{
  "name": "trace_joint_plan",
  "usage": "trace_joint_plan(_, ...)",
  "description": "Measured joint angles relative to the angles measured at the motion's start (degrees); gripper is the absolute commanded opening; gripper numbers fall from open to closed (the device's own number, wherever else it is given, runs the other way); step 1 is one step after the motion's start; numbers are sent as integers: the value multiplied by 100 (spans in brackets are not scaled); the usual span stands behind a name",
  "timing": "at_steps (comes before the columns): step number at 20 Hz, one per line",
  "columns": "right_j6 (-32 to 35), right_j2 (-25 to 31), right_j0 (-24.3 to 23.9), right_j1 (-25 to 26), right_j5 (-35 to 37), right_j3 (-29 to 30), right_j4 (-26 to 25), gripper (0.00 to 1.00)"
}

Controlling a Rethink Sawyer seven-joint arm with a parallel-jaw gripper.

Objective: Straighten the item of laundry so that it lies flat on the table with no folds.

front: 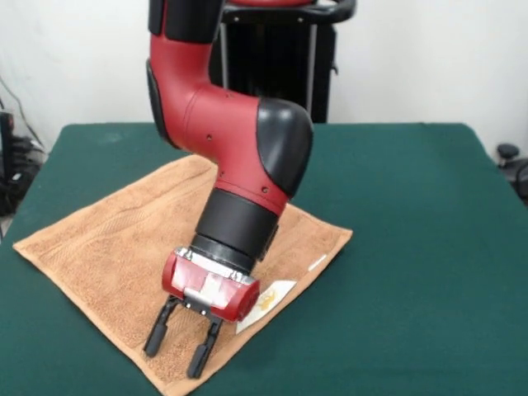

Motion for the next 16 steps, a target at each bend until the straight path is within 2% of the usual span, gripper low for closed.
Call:
trace_joint_plan(1,0,-1,-12,-141,542,0,97,100)
trace_joint_plan(3,0,-3,-25,-234,927,1,138,100)
trace_joint_plan(6,0,-2,-84,-501,2084,6,171,100)
trace_joint_plan(9,0,14,-155,-662,2748,51,167,100)
trace_joint_plan(12,0,54,-234,-789,3032,168,167,100)
trace_joint_plan(16,0,81,-308,-942,3065,392,140,100)
